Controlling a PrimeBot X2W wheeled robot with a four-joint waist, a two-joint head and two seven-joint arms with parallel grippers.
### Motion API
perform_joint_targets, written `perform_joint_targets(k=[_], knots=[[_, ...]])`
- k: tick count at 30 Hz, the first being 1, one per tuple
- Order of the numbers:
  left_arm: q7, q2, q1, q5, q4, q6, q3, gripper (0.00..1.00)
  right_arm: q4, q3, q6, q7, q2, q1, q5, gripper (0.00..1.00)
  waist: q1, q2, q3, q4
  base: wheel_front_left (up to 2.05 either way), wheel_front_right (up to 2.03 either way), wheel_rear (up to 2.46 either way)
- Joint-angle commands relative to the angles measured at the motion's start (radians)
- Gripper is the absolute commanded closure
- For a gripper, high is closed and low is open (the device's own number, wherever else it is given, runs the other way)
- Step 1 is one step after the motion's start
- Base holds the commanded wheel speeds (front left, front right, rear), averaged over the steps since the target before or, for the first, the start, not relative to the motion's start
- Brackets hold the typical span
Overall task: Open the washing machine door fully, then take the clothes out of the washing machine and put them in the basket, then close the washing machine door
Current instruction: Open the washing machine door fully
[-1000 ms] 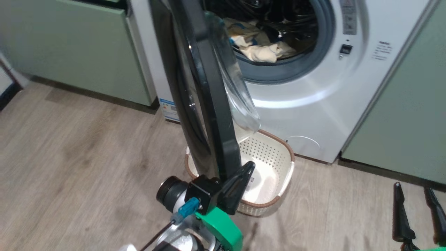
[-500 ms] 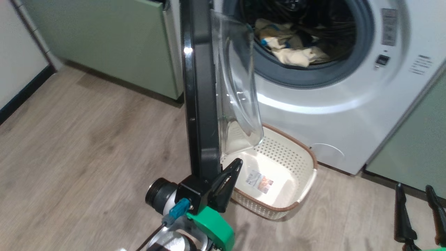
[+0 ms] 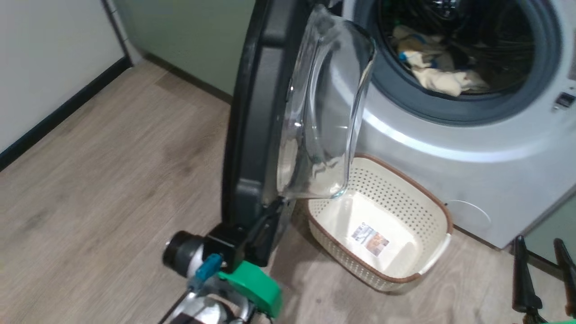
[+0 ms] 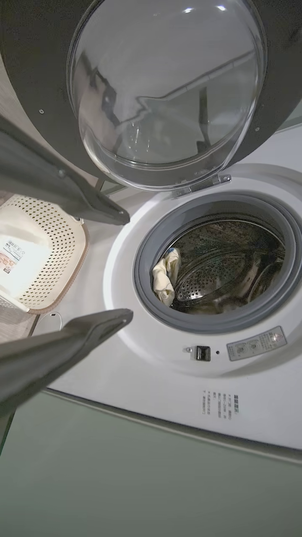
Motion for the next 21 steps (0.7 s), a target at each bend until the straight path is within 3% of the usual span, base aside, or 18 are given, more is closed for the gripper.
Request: perform_joint_targets(k=[1,9,21], knots=[[-0.013,0.031,-0.013,0.007,-0.035,0.018,0.067,1.0,-0.033,0.016,0.003,-0.01,-0.023,-0.025,0.0,0.0,0.0,0.0,0.007,0.029,0.0,0.0,0.0],[-0.036,0.08,-0.009,-0.007,-0.022,0.037,0.136,1.0,-0.036,0.017,0.003,-0.01,-0.032,-0.031,0.001,0.0,0.0,0.0,0.017,0.038,0.0,0.0,0.0],[-0.097,0.14,-0.054,-0.057,0.066,0.043,0.257,1.0,-0.037,0.017,0.003,-0.01,-0.042,-0.036,0.005,0.0,0.0,0.0,0.032,-0.002,0.0,0.0,0.0]])
